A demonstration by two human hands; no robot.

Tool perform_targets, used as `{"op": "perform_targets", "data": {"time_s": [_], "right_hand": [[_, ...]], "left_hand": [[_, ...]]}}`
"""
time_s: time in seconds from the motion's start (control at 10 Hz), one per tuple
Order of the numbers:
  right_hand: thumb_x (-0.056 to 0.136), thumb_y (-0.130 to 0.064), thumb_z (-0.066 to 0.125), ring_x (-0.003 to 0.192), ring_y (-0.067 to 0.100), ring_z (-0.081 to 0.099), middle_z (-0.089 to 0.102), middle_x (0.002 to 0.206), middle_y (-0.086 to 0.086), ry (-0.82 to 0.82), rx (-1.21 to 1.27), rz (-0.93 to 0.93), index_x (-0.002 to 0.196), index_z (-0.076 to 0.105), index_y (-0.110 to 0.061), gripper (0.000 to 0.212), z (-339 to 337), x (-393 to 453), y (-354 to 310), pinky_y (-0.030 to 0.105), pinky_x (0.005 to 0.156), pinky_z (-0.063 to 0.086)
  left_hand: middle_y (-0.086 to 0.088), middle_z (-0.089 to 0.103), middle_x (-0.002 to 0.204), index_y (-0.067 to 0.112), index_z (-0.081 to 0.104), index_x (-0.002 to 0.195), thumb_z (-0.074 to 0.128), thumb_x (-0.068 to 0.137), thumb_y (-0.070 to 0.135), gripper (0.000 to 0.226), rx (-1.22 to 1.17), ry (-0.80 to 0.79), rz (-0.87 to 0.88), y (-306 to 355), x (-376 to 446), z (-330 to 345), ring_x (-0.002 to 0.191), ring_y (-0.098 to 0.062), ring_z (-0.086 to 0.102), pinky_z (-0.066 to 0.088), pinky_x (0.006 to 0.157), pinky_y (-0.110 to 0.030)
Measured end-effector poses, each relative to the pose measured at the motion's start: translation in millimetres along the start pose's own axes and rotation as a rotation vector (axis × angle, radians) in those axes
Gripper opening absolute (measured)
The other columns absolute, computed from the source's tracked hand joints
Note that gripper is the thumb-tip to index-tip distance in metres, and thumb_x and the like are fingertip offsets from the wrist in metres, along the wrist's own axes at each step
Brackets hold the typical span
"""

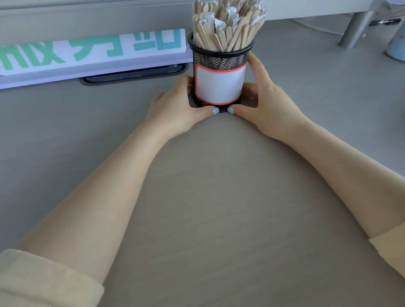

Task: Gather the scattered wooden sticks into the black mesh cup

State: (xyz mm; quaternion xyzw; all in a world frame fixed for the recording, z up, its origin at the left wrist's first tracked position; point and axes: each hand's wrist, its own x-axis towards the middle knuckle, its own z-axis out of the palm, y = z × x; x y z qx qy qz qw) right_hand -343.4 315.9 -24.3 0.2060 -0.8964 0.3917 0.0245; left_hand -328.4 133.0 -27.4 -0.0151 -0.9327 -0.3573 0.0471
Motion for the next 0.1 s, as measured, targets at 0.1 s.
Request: {"op": "perform_targets", "data": {"time_s": [0.1], "right_hand": [[0.083,-0.024,0.063,0.130,0.013,0.044,0.047,0.142,0.000,-0.011,0.112,0.059,0.145,-0.008,-0.032,0.095,-2.6,-13.0,1.4,0.025,0.099,0.034]], "left_hand": [[0.007,0.038,0.148,0.023,0.010,0.146,0.068,0.073,0.048,0.096,-0.008,-0.009,-0.018,2.2,-15.4,-0.5,0.138,-0.019,0.032,0.026,0.111,-0.038]]}}
